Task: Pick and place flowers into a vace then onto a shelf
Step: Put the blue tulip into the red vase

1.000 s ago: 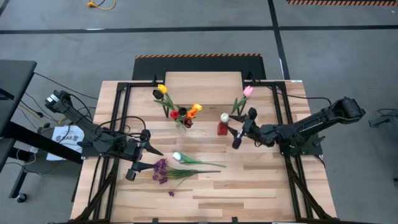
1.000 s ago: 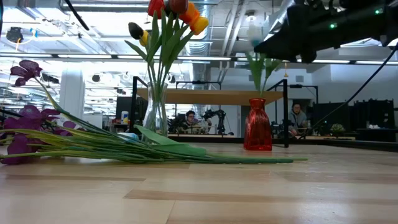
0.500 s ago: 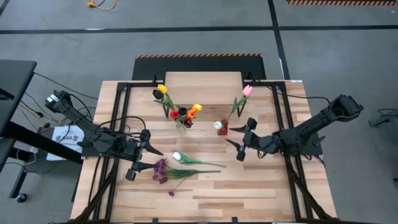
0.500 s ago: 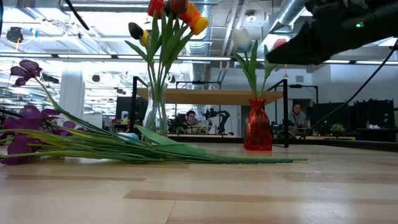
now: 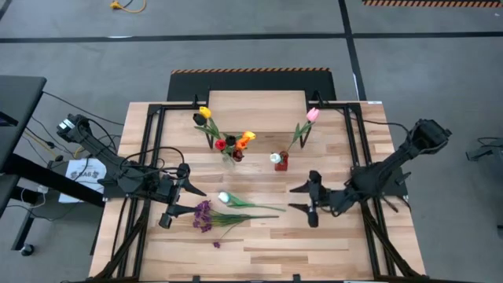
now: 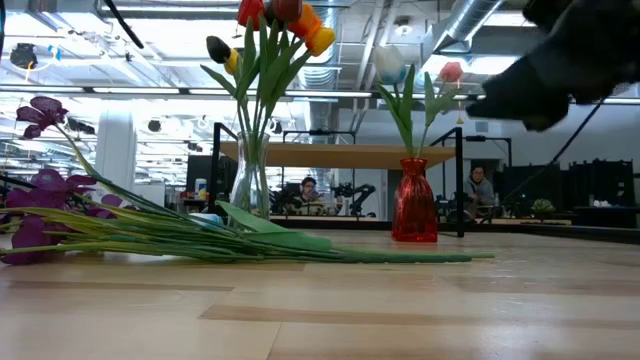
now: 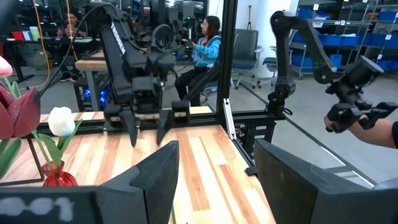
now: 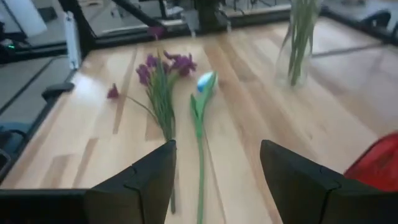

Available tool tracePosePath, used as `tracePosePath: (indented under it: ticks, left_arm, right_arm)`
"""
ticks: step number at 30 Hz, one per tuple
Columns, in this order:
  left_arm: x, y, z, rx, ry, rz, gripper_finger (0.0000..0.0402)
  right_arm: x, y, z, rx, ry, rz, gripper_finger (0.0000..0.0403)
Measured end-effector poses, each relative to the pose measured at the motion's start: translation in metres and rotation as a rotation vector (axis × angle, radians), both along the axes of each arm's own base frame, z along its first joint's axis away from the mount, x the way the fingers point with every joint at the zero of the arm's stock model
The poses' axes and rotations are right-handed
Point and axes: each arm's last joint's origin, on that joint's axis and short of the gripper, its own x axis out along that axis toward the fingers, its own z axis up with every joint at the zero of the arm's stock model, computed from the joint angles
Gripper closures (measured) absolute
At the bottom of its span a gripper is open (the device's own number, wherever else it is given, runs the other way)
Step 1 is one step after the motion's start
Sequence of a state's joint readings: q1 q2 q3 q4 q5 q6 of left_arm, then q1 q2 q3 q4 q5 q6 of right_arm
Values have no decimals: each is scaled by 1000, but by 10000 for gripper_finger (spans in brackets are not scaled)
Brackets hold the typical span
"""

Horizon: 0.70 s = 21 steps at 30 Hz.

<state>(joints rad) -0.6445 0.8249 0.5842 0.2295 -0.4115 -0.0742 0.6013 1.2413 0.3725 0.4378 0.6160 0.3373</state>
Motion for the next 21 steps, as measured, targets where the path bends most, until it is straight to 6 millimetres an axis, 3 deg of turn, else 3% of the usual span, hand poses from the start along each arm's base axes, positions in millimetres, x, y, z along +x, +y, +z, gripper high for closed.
tracePosePath:
  ticks: [10,21]
  left_arm:
    - [0,0,0,-2,4,1,203]
    - [0,0,0,-1,4,1,203]
  right_arm:
    - [20,13,-51,26,63,-25,179]
    - [25,12,-97,77,211,-38,179]
